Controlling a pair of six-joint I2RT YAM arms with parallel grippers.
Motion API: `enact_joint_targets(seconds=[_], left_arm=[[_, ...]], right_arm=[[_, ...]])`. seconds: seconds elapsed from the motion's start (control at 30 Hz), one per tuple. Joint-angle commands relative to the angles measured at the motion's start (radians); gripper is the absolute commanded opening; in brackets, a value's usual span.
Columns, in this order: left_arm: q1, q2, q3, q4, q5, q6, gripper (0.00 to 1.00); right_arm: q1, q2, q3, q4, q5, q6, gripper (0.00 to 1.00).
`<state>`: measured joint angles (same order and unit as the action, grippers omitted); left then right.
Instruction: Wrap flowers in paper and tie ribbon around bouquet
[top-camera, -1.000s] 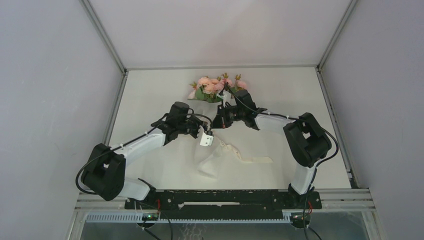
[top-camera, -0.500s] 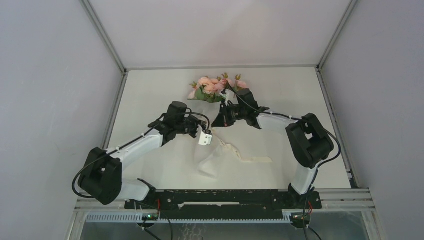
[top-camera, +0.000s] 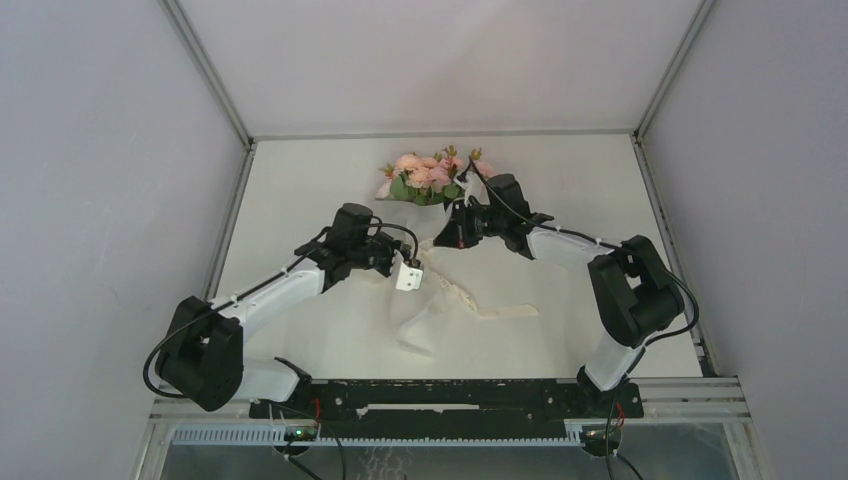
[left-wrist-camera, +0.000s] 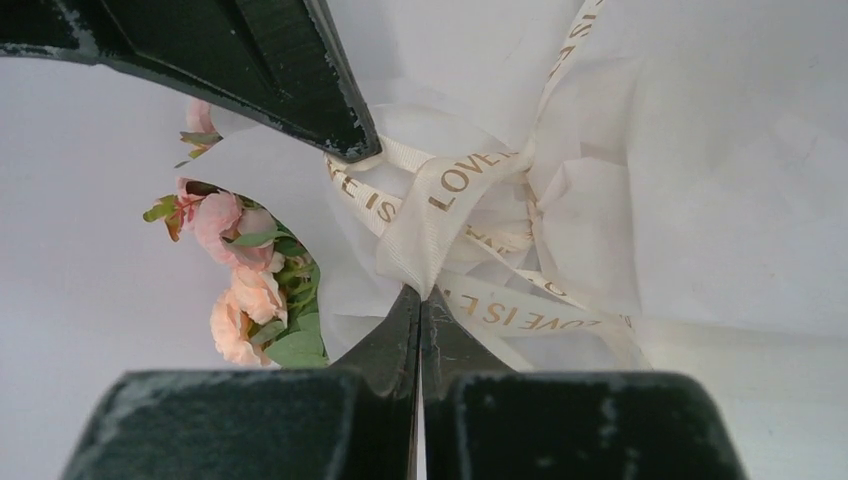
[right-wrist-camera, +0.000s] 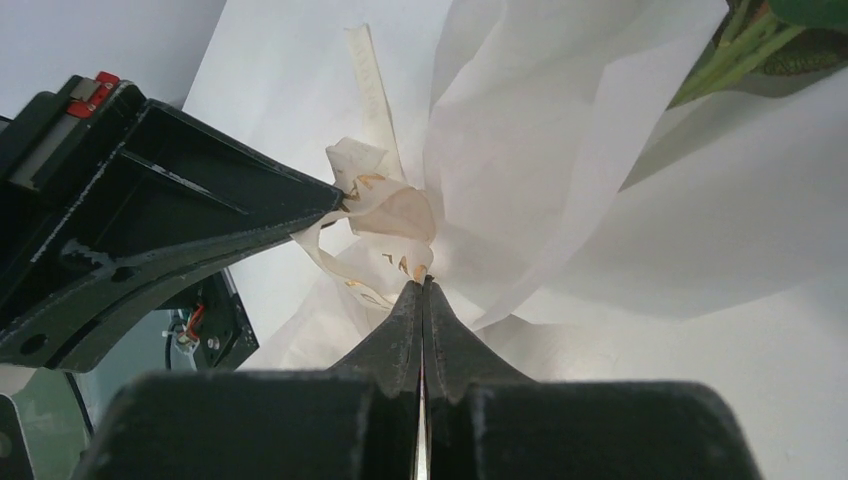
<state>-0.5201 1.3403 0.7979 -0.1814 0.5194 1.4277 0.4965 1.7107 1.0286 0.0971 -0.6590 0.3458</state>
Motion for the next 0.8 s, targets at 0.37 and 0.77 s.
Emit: enact_joint_targets(seconds=[0.37, 0.77], left_arm=[[0.089, -0.066, 0.058, -0.241, -0.115, -0.152, 0.78], [0.099, 0.185, 0.143, -0.153, -0.168, -0.215, 0.69]], right_arm=[[-0.006, -0.072, -0.025, 0.026, 0.001, 0.016, 0.0], [-0.006, -0.057, -0.029, 0.042, -0.021, 0.017, 0.0]])
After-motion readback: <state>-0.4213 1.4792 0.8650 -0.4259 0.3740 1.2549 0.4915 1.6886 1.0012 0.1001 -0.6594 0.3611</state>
